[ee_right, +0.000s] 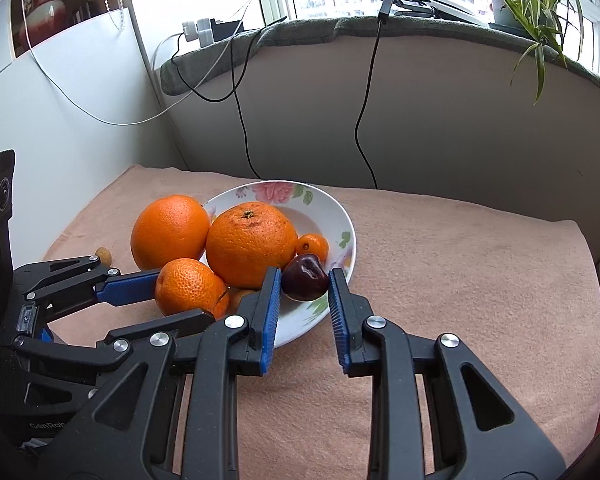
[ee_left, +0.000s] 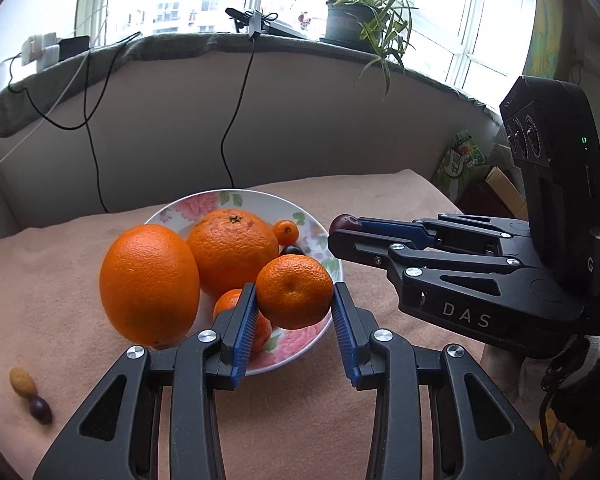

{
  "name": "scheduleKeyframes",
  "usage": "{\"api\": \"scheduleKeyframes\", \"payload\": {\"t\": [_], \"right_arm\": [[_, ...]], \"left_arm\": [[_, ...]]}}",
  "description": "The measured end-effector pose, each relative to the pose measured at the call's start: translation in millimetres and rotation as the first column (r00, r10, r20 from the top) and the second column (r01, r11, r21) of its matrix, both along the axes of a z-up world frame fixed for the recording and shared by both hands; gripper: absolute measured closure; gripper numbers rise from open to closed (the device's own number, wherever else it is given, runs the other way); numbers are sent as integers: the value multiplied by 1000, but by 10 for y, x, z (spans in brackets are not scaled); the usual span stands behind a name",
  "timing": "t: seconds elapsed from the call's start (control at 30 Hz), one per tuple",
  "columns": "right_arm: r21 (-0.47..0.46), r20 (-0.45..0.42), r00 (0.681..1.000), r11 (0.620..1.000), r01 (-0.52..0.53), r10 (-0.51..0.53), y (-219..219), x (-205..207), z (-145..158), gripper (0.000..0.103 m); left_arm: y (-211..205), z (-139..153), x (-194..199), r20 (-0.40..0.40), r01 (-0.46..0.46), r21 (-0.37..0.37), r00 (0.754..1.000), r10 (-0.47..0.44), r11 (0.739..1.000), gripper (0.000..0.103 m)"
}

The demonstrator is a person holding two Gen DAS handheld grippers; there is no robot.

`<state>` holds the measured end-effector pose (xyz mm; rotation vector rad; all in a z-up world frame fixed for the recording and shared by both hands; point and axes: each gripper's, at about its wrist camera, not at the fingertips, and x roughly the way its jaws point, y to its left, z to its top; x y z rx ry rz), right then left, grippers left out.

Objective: Organize fruits
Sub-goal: 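Lift the mandarin with the left gripper while the right gripper carries the cherry toward the plate, then lower the mandarin and cherry onto the plate and open both grippers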

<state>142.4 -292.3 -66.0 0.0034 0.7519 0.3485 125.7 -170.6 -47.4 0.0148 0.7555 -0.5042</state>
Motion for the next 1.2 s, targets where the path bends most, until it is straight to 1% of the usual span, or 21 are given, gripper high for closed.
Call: {"api": "scheduleKeyframes", "payload": {"t": [0.27,0.93,0.97,1.0,1.03,1.07,1.1,1.2], "right_arm": [[21,-37,999,1000,5,-4,-36,169,-100,78],[29,-62,998,1000,4,-2,-48,217,-143,78],[28,-63,998,1000,4,-3,-48,214,-142,78],[28,-63,998,1000,5,-3,-50,213,-141,78],[27,-63,998,1000,5,-4,-51,211,-140,77],[24,-61,998,1000,7,-5,-52,208,-138,74],[23,-58,998,1000,11,-10,-55,206,-132,65],[23,-52,998,999,26,-25,-76,203,-118,56]], "left_arm": [[-21,-30,81,-9,3,1,1000,-3,1000,67],[13,-36,99,-14,-12,-3,1000,12,1000,66],[9,-33,96,-12,-12,-2,1000,12,1000,64],[8,-30,92,-11,-12,-2,1000,12,1000,56],[10,-25,88,-10,-16,-4,1000,16,1000,53],[9,-20,87,-10,-19,-7,1000,19,1000,52],[14,-17,88,-11,-21,-9,1000,21,1000,52],[37,-16,90,-12,-28,-10,1000,28,1000,52]]}}
